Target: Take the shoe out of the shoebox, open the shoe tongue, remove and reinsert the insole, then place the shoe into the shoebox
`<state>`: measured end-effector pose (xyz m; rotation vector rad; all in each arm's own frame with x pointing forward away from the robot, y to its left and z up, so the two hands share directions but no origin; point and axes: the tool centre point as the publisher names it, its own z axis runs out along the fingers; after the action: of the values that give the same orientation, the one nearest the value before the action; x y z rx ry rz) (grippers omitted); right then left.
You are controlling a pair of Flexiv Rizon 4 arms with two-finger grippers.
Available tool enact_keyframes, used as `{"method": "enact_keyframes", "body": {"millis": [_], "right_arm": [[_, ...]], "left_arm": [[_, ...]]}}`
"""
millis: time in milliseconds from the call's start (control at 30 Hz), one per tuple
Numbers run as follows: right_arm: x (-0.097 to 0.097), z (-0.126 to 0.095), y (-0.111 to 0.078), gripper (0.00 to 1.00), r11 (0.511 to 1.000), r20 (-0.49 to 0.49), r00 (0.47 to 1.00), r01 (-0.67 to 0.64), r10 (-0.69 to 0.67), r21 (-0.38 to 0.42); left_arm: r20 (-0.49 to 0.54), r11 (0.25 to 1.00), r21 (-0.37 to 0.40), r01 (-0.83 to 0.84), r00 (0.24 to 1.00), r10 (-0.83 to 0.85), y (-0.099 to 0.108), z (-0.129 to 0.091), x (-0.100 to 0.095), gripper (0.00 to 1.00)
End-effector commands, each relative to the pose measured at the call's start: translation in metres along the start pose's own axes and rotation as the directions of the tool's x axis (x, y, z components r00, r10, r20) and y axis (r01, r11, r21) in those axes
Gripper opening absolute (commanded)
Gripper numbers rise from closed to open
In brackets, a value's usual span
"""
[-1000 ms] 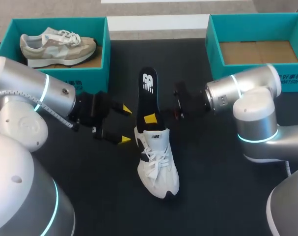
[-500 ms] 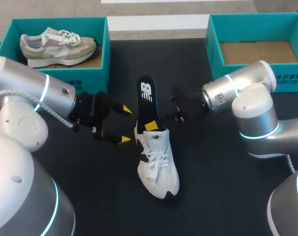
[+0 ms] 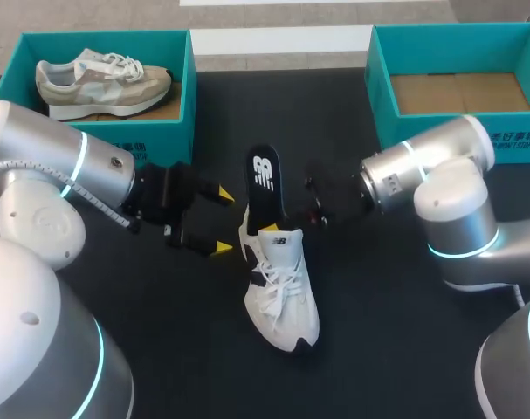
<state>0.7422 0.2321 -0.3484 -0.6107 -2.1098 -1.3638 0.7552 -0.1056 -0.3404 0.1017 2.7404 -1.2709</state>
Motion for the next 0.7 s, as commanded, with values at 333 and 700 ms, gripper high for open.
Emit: {"method": "enact_keyframes", "body": {"millis": [333,700], "right_arm": [[-0.02,-0.012,0.028,0.0,0.997,-0.044,0.998,0.041,-0.037,0.071],[-0.012,-0.002,0.0,0.0,0.982,-0.089,0.992,-0.071,0.087,0.172]], "left_arm": [[0.0,1.0,-0.004,0.0,1.0,0.0,-0.001,0.0,0.001,1.0],[0.0,1.0,-0.004,0.0,1.0,0.0,-0.001,0.0,0.001,1.0]]}}
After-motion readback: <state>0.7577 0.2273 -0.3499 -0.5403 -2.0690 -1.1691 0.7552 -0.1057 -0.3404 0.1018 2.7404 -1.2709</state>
